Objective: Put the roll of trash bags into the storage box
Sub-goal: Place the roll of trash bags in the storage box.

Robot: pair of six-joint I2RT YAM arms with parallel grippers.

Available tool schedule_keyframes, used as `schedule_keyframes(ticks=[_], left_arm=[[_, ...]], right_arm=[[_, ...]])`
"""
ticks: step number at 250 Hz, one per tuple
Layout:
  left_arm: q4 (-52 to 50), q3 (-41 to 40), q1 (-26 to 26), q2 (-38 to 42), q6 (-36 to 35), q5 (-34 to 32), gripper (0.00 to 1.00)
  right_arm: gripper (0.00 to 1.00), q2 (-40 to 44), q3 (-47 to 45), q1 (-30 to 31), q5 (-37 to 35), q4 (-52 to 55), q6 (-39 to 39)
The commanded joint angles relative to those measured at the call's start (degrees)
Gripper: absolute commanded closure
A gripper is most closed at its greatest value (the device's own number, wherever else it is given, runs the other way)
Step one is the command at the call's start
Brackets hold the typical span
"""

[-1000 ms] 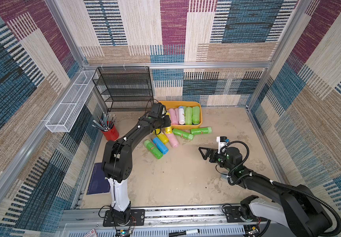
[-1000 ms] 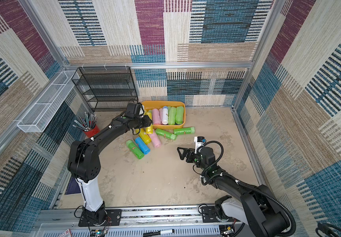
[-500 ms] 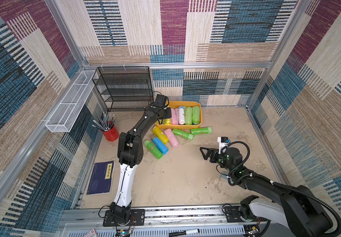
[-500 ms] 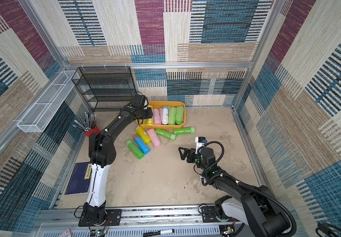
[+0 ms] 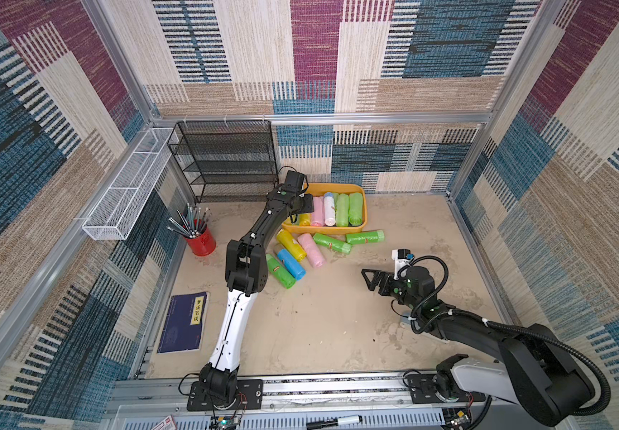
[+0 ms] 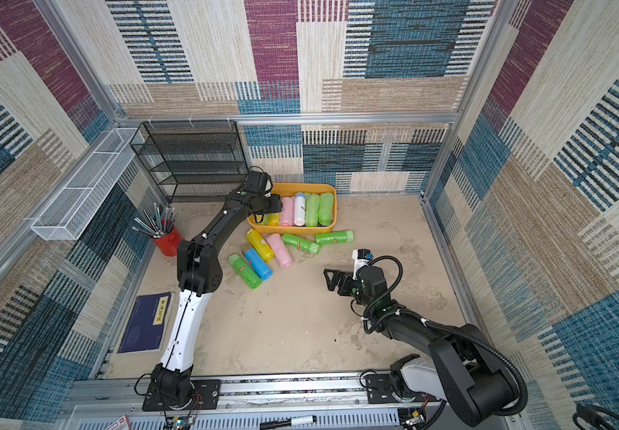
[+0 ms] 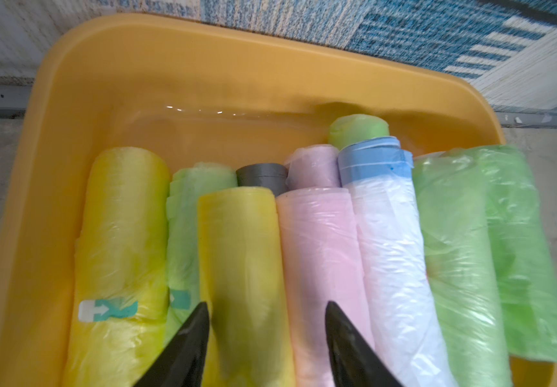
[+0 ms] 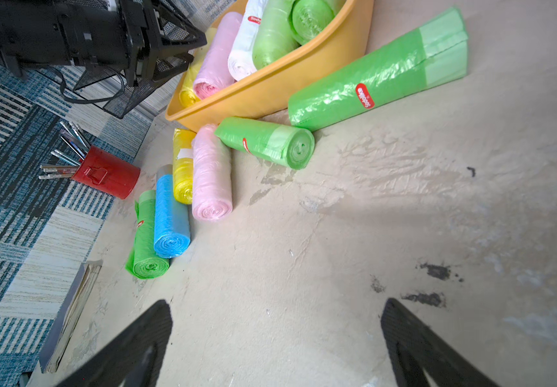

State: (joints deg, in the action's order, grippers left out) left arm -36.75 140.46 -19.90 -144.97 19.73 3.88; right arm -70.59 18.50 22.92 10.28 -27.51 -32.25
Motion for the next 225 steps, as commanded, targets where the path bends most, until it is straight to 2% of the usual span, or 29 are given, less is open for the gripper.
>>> schedule_keyframes(ticks=[1,62,130,177,225], left_arm=[[-0.1,0.8,0.02,0.08,-1.72,1.94,0.35],[-0.15,-3.26,0.03,5.37,-1.74,2.02,0.29],[0.0,-14.01,-0.18,16.53,-1.82,2.72,0.28],[3.51,-26.98,-0.61,26.93,-1.54,2.44,0.28],[14.2,-45.37,-0.75,40.0,0.56,2.19,0.27]], right_arm=[[0.01,-0.35,0.51,0.0,-0.32,-0.75,0.58],[0.01,-0.08,0.52,0.02,-0.2,-0.66,0.66],[0.01,-1.48,1.7,0.02,-0.72,1.01,1.93],[0.01,-1.57,1.58,-0.02,-1.41,0.82,2.2],[0.01,-1.08,1.67,-0.02,-1.13,0.96,2.3]])
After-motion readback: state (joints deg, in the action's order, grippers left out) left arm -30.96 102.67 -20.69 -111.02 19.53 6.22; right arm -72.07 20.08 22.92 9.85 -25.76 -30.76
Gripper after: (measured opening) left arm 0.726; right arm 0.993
